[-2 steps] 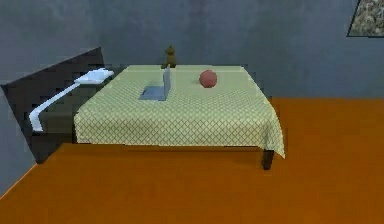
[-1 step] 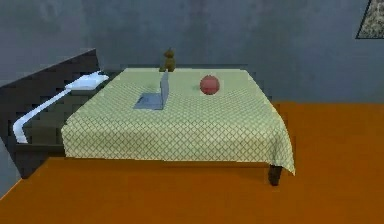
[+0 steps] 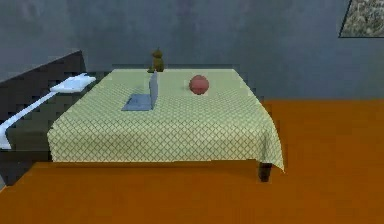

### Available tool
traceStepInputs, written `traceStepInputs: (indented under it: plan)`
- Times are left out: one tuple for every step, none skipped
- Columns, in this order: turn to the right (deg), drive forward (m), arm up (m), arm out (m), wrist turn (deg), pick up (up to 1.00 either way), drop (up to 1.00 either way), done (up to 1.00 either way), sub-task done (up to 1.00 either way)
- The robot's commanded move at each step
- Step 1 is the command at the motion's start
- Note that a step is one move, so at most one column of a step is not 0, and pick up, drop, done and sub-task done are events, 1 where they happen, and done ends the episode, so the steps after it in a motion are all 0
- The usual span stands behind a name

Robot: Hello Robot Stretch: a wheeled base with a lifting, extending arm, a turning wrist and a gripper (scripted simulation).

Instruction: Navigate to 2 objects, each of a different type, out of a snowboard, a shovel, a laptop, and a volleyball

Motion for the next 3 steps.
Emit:
traceStepInputs:
  plan:
    - [0.0, 0.70, 0.00, 0.00, 0.0, 0.00, 0.00, 0.00, 0.00]
    - [-21.0, 0.00, 0.00, 0.00, 0.0, 0.00, 0.00, 0.00, 0.00]
    - [0.0, 0.00, 0.00, 0.00, 0.0, 0.00, 0.00, 1.00, 0.00]
